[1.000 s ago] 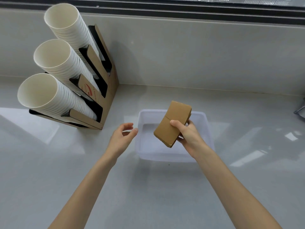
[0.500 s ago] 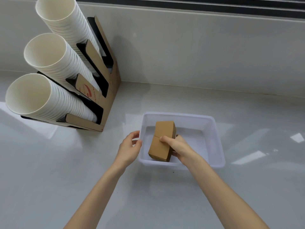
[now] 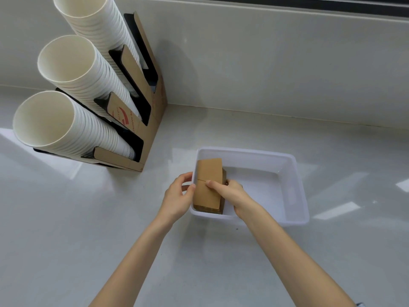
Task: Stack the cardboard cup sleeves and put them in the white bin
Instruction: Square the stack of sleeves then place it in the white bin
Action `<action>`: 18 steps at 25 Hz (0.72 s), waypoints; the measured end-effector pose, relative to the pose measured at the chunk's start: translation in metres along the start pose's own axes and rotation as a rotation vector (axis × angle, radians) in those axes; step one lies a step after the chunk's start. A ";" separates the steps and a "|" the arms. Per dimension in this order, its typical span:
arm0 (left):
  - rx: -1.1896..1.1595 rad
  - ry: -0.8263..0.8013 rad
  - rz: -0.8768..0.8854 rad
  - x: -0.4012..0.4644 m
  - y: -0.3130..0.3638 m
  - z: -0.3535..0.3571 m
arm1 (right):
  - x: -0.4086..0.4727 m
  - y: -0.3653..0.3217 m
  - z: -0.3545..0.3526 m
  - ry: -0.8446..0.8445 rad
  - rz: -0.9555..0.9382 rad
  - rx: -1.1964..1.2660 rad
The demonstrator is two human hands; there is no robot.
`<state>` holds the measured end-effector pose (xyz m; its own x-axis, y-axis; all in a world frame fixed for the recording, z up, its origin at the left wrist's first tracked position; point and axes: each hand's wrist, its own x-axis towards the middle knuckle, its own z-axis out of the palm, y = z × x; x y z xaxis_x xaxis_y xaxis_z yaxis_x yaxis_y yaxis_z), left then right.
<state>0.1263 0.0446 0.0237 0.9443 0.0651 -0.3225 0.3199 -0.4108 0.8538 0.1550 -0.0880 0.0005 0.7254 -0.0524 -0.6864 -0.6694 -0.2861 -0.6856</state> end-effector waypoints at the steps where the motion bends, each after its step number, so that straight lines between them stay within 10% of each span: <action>1: -0.002 -0.002 0.000 0.000 0.000 0.001 | -0.002 0.000 -0.001 0.006 0.003 -0.022; 18: 0.040 0.033 0.020 -0.003 -0.002 -0.004 | -0.014 0.000 0.001 -0.138 -0.089 0.045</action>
<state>0.1237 0.0484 0.0247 0.9529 0.0860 -0.2910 0.2978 -0.4483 0.8428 0.1445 -0.0861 0.0099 0.7549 0.1042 -0.6475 -0.6125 -0.2405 -0.7530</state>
